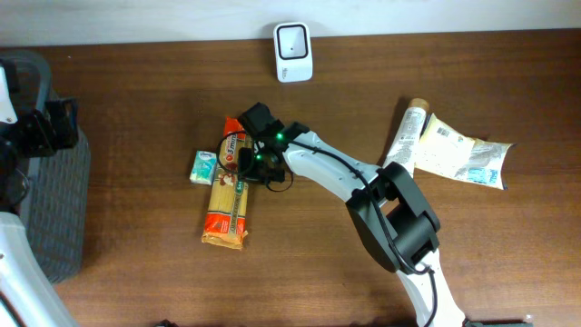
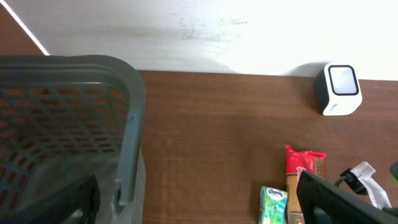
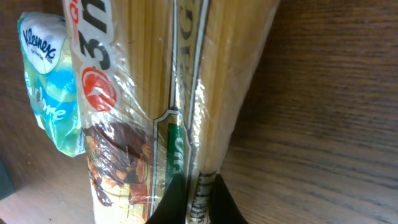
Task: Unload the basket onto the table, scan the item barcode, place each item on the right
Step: 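Reach the right gripper to the orange spaghetti package and grasp it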
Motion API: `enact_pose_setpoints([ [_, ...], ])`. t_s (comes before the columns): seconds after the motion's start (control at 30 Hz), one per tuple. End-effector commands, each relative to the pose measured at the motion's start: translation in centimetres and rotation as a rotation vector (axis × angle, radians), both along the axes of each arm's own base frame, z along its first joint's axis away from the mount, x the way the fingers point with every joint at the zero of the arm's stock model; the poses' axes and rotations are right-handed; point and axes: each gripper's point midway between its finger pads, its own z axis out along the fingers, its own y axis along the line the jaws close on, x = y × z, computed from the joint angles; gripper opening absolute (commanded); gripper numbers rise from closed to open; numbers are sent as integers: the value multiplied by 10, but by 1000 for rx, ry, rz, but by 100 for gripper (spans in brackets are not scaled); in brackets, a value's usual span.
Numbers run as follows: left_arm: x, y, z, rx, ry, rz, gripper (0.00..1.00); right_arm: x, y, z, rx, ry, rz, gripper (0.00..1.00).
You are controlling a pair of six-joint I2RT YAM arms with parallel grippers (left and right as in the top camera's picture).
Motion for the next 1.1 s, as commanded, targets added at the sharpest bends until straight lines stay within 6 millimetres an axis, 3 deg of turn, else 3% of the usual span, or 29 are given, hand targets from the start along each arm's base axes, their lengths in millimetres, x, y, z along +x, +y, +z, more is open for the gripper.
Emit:
enact_pose_setpoints([
  [0.0,-2,-2,8,18,-21,-11,99,-6,-36,-37,-162,23,-27,4],
  [0.03,-2,-2,9,18,-22,-11,99,-3,-44,-29,-166,15,-2,4],
  [0.1,-2,-2,8,18,-21,-11,99,13,-63,23,-122,-45,101,4],
  [0.17,-2,-2,8,18,-21,-11,99,14,-67,75,-12,-111,243,4],
  [0.2,-2,-2,8,18,-21,-11,99,15,-95,105,-99,-159,269,4],
  [0.33,-2,-2,8,18,-21,-11,99,11,-173,102,-596,-155,230,4],
  [0.37,-2,-2,8,18,-21,-11,99,8,-194,94,-759,-135,226,4],
  [0.4,-2,-2,8,18,-21,-11,99,2,-198,78,-802,-84,255,4],
  [0.43,-2,-2,8,18,-21,-11,99,-5,-191,61,-768,-22,276,4],
  [0.47,-2,-2,8,18,-21,-11,99,-13,-169,52,-629,25,294,17],
  [0.5,-2,-2,8,18,-21,-11,99,-12,-142,58,-481,15,289,29],
  [0.57,-2,-2,8,18,-21,-11,99,-6,-115,81,-441,-82,340,36],
  [0.63,-2,-2,8,18,-21,-11,99,-6,-85,87,-496,-211,394,66],
  [0.67,-2,-2,8,18,-21,-11,99,-11,-60,81,-466,-247,428,99],
  [0.73,-2,-2,8,18,-21,-11,99,-15,-32,70,-409,-270,460,99],
  [0.77,-2,-2,8,18,-21,-11,99,-14,-27,60,-419,-280,464,80],
  [0.9,-2,-2,8,18,-21,-11,99,-13,-49,22,-599,-243,454,75],
  [1.07,-2,-2,8,18,-21,-11,99,-13,-59,-1,-854,-327,452,71],
])
